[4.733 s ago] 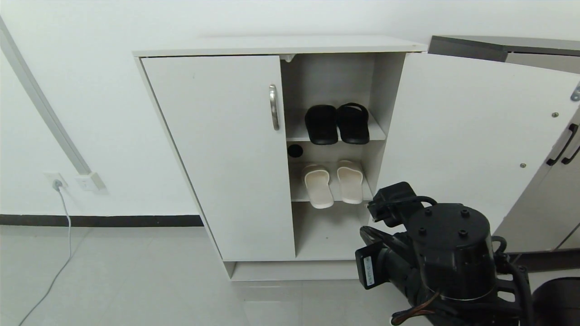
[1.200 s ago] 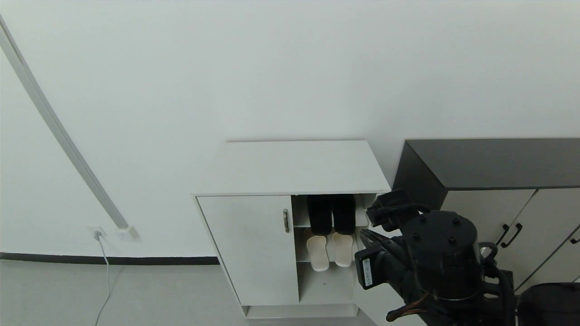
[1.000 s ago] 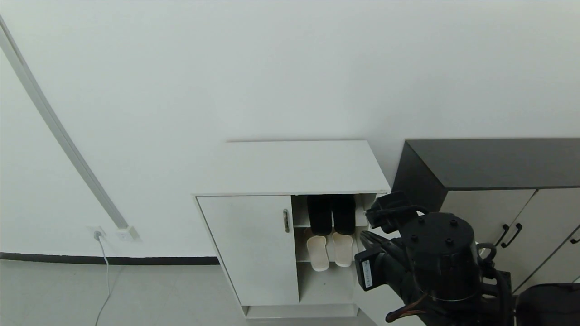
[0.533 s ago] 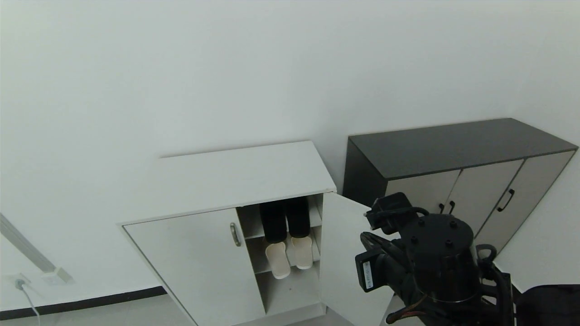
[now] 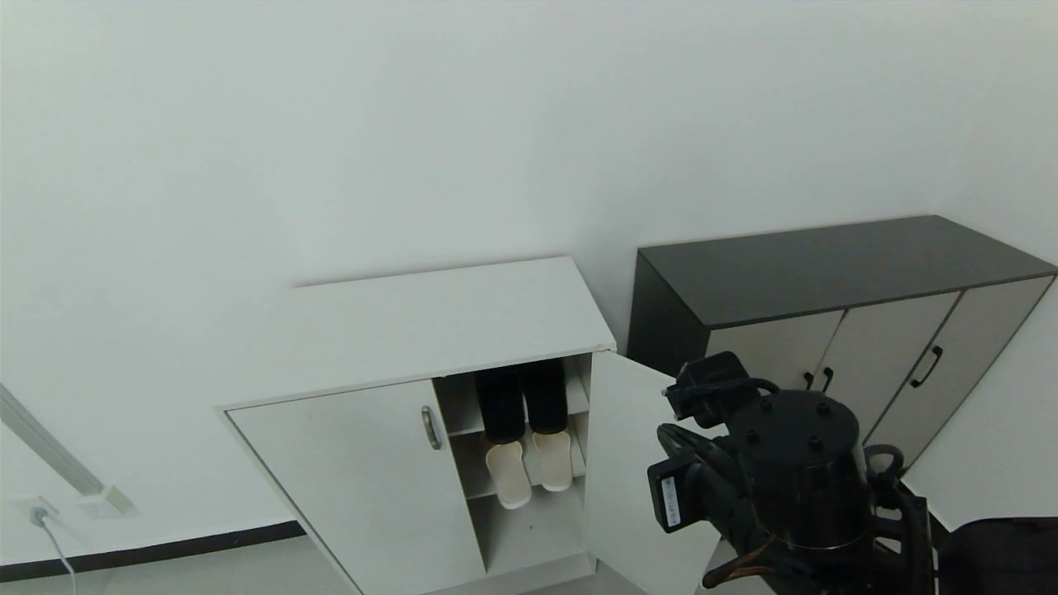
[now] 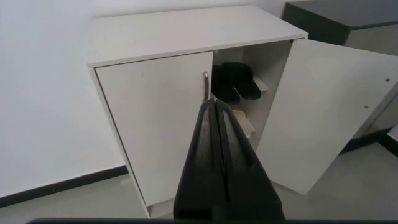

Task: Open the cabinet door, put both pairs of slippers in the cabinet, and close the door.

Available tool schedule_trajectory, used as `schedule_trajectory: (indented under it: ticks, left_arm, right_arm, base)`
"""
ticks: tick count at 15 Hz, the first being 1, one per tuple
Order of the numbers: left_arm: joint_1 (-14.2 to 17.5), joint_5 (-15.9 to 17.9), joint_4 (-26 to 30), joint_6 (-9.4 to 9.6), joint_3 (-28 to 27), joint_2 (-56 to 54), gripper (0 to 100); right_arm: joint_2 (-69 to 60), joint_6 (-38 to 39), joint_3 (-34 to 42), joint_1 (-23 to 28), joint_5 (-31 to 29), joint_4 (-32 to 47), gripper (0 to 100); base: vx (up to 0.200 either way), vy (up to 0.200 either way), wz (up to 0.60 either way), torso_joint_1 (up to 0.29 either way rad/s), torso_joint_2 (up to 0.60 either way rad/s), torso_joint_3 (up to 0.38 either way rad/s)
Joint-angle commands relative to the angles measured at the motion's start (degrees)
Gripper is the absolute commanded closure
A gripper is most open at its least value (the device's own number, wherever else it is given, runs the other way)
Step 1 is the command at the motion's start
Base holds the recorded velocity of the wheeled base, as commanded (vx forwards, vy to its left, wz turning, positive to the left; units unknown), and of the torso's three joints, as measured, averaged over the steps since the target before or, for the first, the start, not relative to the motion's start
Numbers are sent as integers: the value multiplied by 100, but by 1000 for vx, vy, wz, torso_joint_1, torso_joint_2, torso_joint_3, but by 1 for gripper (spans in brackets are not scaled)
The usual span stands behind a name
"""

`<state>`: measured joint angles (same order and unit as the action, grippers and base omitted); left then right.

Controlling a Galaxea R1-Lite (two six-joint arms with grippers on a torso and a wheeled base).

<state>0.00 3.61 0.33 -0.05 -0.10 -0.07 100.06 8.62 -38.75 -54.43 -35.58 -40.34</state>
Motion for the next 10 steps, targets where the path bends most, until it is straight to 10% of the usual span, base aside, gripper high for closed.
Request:
schedule_trajectory:
  ticks: [1,5,10]
  left_arm:
    - [0,0,2,-4,1,7,100]
    - [0,0,2,-4,1,7,100]
    - [0,0,2,5,1,7,100]
  right_arm:
    - [5,-1,-1,20,-10,0,100]
    - [-4,-150,-9,301,-1,-115,100]
    - [875,-229,-1170,2130,922,-167,100]
  base:
    - [-200,0,0,2,2,2]
    - [-200,0,0,-4,4,5]
    - [0,0,0,0,0,0]
